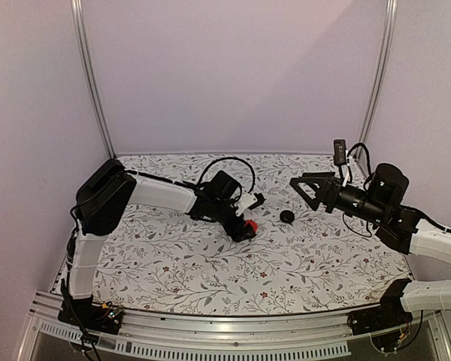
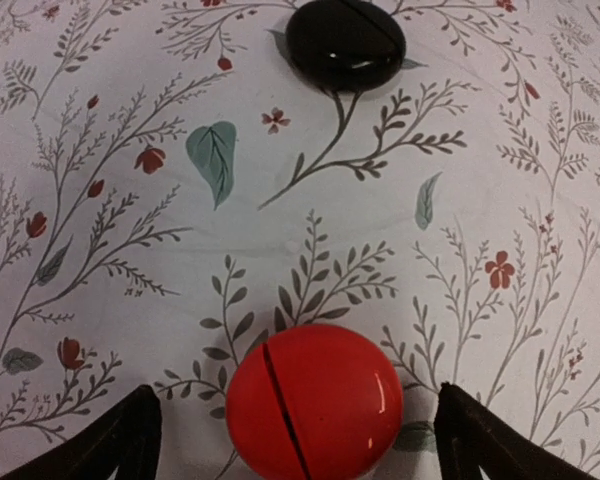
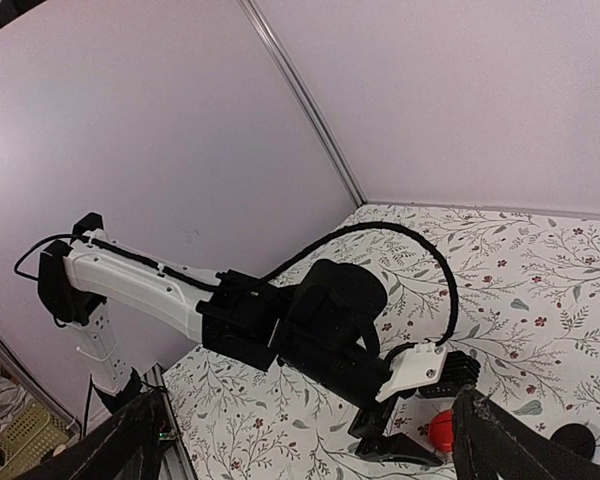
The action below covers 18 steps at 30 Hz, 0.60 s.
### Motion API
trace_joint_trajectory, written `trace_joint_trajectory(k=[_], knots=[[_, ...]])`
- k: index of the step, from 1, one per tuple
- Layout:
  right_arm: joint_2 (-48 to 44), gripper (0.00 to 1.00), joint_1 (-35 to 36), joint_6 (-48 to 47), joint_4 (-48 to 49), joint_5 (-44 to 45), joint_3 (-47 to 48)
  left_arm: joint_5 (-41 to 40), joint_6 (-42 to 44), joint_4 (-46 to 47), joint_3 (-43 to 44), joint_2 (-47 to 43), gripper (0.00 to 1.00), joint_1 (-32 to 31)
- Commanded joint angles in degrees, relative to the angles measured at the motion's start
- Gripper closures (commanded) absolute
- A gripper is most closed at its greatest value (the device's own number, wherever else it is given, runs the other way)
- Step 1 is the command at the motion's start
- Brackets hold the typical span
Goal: Insert the wireless bluetooth earbuds into the charging case
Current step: Place the charging case at the center of the board, then focus on the center of the board.
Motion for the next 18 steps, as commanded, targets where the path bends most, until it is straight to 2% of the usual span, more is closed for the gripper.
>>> trace_joint_trajectory(k=[1, 5, 10, 12, 15, 18], knots=[[1.1, 0.01, -0.5, -1.3, -0.8, -0.9, 0.1, 0.1, -0.7, -2.6, 0.1, -2.0, 0.01, 0.7], [2.5, 0.01, -2.2, -2.5, -1.2, -3.5, 0.7, -2.4, -1.8, -0.7, -2.8, -10.5, 0.00, 0.8], [5.4, 0.01, -8.2, -3.1, -2.9, -9.4, 3.1, -2.9, -6.3, 1.6, -6.5, -22.7, 0.00, 3.1], [6.5, 0.01, -11.1, -3.0, -3.3, -11.6, 4.2, 3.1, -9.4, -0.2, -6.4, -26.2, 0.00, 6.3], [7.5, 0.01, -15.9, -3.2, -4.5, -13.9, 5.4, 12.7, -18.5, 0.4, -8.4, -30.7, 0.00, 13.9], [7.9, 0.01, -21.9, -3.2, -5.5, -16.2, 5.6, 13.1, -27.7, 2.8, -13.2, -35.1, 0.00, 20.9]])
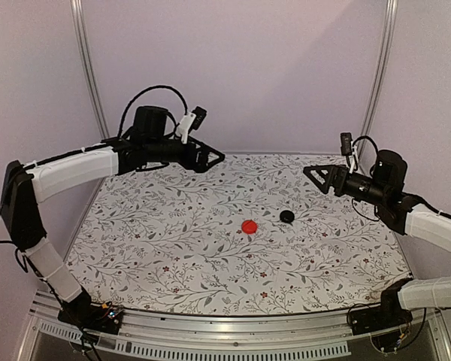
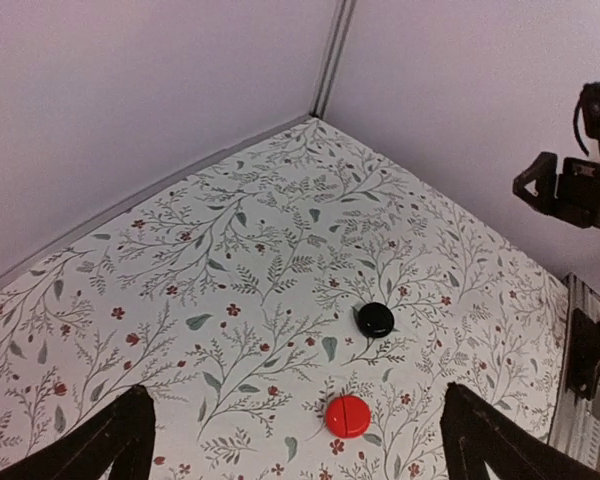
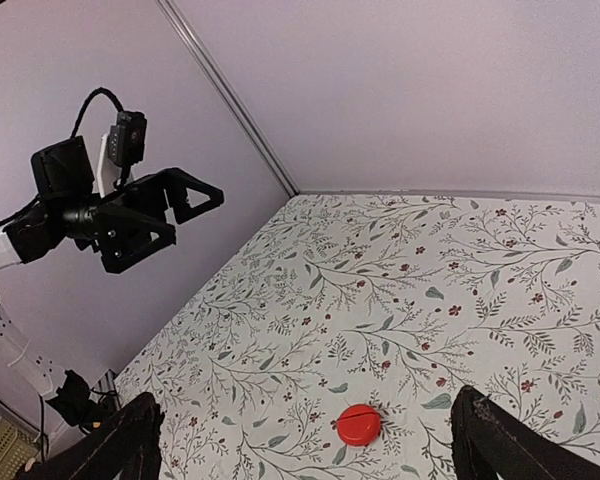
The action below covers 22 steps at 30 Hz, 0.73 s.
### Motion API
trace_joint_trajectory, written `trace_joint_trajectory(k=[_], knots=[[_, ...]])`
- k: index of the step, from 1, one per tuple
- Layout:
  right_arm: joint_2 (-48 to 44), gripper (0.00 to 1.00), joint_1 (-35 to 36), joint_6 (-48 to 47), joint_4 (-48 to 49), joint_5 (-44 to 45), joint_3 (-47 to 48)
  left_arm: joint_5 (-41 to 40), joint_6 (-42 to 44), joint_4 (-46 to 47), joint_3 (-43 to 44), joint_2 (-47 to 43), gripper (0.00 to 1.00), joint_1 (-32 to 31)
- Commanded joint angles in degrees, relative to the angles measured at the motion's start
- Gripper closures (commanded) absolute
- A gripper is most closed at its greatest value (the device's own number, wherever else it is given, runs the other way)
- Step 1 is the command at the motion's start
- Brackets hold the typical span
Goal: Insert the wireless bluetooth earbuds into the charging case
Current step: Focus on the center of the board.
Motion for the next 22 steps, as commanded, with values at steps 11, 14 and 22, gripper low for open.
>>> trace_joint_trajectory(k=[11, 14, 22], knots=[[0.8, 0.01, -15.1, -0.4, 1.5, -5.6, -7.6, -7.1, -23.2, 4.6, -26.3, -15.8, 0.00, 18.9], [1.0, 0.01, -15.1, 1.1, 4.6, -5.2, -11.0, -7.9, -25.3, 8.1, -30.6, -16.2, 0.00, 18.9], [2.0, 0.01, -15.1, 0.6, 5.2, -5.3, -10.5, -7.9, -24.8, 11.1, -32.1, -17.2, 0.00, 19.2]])
